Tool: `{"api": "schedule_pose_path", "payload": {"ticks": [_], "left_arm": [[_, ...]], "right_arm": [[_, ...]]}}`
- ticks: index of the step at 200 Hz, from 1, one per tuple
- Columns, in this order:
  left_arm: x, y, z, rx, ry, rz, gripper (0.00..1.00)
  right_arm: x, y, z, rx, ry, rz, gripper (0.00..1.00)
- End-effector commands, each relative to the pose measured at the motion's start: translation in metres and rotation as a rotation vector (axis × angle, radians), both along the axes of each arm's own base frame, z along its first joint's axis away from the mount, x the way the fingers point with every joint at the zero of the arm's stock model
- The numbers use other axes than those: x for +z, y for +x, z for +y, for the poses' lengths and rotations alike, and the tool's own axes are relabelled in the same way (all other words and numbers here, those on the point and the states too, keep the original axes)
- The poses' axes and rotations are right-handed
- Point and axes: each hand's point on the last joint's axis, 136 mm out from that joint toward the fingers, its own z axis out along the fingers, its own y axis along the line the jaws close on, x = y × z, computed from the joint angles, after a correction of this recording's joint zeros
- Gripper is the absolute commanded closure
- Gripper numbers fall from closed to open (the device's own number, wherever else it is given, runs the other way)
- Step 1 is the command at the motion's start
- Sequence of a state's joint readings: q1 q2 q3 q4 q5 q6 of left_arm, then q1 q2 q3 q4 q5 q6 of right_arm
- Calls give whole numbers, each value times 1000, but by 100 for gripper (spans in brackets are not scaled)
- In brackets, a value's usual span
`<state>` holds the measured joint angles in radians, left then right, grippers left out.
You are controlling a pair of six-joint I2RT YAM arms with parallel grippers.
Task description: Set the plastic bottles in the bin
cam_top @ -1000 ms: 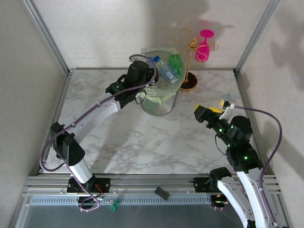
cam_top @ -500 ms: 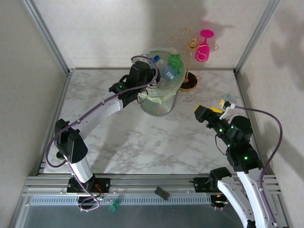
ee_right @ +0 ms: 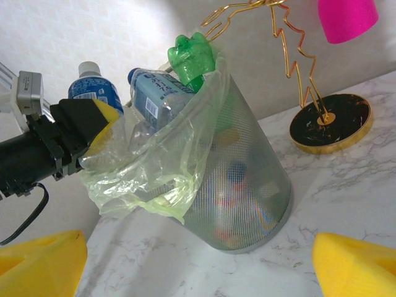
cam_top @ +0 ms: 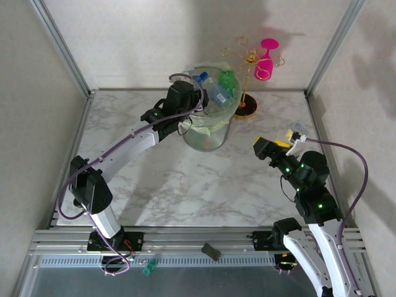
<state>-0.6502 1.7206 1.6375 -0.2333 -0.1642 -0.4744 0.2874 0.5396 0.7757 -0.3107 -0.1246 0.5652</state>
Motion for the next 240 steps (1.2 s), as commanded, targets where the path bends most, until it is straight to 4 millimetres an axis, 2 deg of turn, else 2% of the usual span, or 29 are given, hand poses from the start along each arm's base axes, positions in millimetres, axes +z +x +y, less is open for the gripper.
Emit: {"api": "schedule_pose_path", "payload": {"ticks": [1,55,95,121,172,220,240], "left_arm": [[-16,-15,8,-25,39,79,66],[17,-31,16,-41,-21,22,65],[28,-28,27,-34,-57,4,65],[37,-28,26,-59,-86,-10,64],[31,-25,22,-70,-101,7,61],[8,-23,17,-76,-96,60,48],[10,-24,20,-69,-78,52,37]], "right_arm": [[0,1,0,-2,-6,-5,6],[-1,4,2,6,-2,1,6],[0,6,5,16,5,3,7],[0,7,5,16,3,4,6],[-1,7,4,13,0,6,6],[-4,7,3,7,-1,10,7],[-6,7,4,9,1,12,6]]}}
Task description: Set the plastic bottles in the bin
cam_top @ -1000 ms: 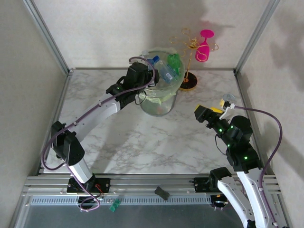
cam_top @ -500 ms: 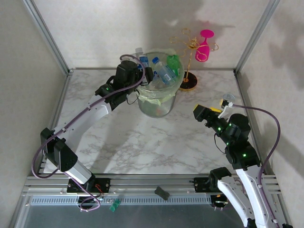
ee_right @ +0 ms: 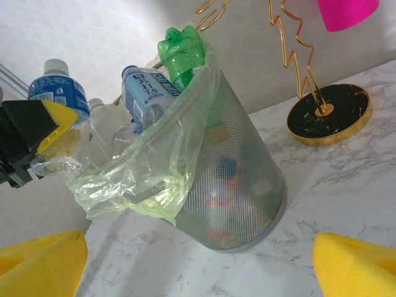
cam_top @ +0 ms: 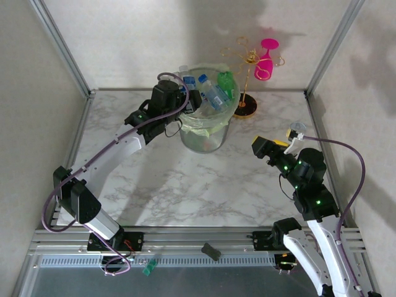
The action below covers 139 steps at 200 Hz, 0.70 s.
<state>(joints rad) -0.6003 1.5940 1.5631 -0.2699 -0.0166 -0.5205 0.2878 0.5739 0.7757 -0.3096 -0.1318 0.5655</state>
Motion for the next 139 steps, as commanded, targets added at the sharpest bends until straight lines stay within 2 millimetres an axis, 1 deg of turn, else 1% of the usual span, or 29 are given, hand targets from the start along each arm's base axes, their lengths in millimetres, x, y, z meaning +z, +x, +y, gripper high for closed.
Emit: {"api": "schedule_pose_path", "payload": {"ticks": [1,17,44,75,104,139], "left_arm": [[-6,0,2,0,17,12,37],[2,-1,7,15,26,-8,30],[18,-4,13,24,29,-38,24],[29,-8,16,25,23,-62,18],[35,-13,21,33,22,-78,16],[45,-19,41,91,34,-119,14]], "right_arm": [[3,1,0,2,9,-21,7],[1,1,1,2,10,-18,6],[1,1,1,2,15,-20,7],[0,1,0,0,14,-17,7],[0,-1,0,-1,18,-17,6],[1,-3,-1,-3,15,-18,7]]}}
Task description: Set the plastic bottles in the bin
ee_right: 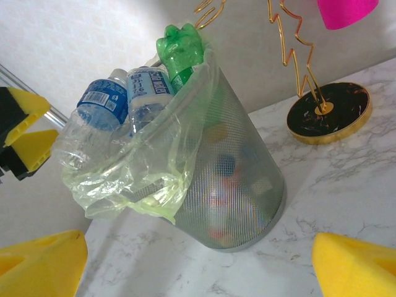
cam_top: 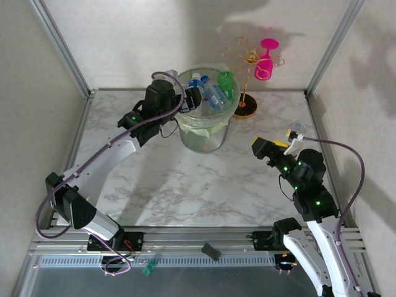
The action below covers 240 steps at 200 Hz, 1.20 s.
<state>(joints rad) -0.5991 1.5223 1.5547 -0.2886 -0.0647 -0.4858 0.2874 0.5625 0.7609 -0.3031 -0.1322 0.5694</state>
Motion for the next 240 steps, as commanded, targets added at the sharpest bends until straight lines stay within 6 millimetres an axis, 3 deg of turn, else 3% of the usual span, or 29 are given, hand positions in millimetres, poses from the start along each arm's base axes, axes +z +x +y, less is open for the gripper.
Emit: {"api": "schedule_pose_path", "payload": {"ticks": [1,22,61,110,141,170,198,218,240], "left_arm": [[19,-7,23,58,16,-60,14],[20,-11,24,49,22,-69,16],[3,-15,19,16,56,-37,38],[-36,-19,0,-16,65,29,38],[-46,-11,2,18,92,40,38],[-28,-10,14,57,101,-1,39],[11,-10,28,112,79,-74,35],[24,-8,24,102,72,-96,31],[24,1,14,82,81,-91,29]], "right_arm": [[4,-2,-1,-3,12,-18,7],[3,-3,-1,-4,12,-17,7],[1,-3,0,3,21,-13,7],[1,-1,1,5,22,-11,7],[3,0,2,11,21,-9,7],[6,-2,0,3,13,-14,7],[6,-1,0,5,10,-15,6],[6,0,1,6,15,-16,6],[6,1,2,9,13,-15,7]]}}
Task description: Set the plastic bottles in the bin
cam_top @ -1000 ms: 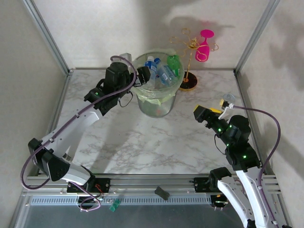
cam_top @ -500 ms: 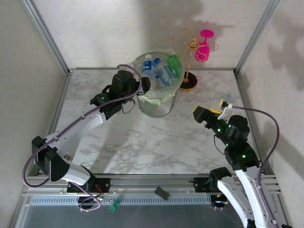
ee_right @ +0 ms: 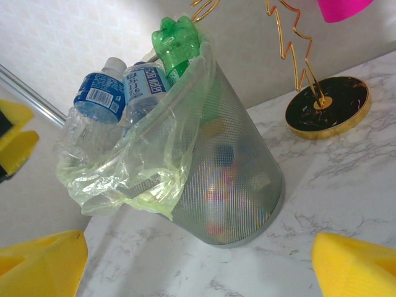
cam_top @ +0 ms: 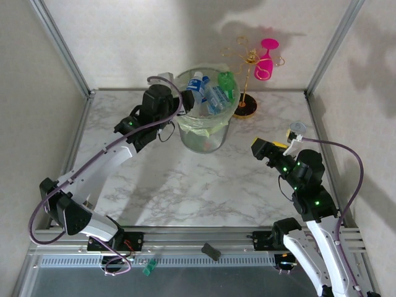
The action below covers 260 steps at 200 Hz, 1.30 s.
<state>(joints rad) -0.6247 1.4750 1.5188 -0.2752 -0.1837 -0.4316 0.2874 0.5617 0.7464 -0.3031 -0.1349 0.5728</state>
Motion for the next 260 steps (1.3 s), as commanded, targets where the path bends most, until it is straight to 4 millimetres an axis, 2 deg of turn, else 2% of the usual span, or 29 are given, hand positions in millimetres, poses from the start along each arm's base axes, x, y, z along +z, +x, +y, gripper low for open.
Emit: {"api": "schedule_pose_path", "payload": {"ticks": [1,36,71,117,154,183,228,260], "left_arm": [[15,10,-1,11,17,-30,30],[15,34,-12,36,45,-46,28],[-29,58,-13,101,139,43,32],[-93,46,-30,33,125,152,37],[-108,40,-25,55,147,173,37],[-90,38,-19,67,160,142,35],[-13,26,-5,69,134,-11,26],[36,6,-2,5,87,-119,20]], "right_arm": [[12,1,2,7,13,-29,7],[10,3,2,8,10,-23,7],[8,1,0,0,11,-21,7],[1,1,-2,-10,-3,-13,7],[-1,4,-1,-9,-1,-10,6],[-1,4,0,-6,4,-11,7],[1,0,-4,-22,-1,-11,7],[7,-2,-9,-44,-12,-22,6]]}}
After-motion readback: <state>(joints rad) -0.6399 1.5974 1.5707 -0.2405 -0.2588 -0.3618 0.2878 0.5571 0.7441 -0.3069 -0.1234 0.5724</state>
